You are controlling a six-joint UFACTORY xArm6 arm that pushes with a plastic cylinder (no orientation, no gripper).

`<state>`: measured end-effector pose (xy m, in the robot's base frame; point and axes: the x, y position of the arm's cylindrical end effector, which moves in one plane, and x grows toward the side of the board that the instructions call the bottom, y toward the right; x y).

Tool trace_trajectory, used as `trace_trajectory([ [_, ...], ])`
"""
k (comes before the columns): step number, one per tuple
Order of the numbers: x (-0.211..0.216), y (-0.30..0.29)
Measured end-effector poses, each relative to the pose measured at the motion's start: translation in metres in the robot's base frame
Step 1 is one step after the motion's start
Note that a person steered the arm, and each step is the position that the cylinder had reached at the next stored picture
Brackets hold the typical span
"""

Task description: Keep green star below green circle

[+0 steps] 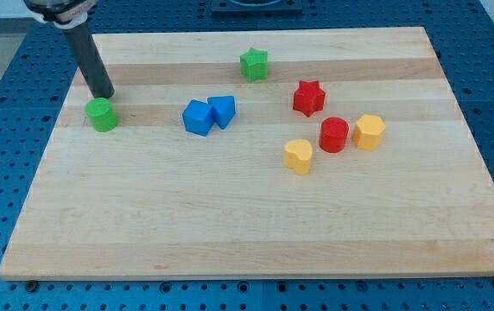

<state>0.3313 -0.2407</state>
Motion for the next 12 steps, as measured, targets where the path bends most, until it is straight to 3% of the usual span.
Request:
trace_trajectory([
  [2,-0.043,0.022],
  [7,-0.094,0.214],
  [9,-0.086,0.265],
  [12,-0.034,0.263],
])
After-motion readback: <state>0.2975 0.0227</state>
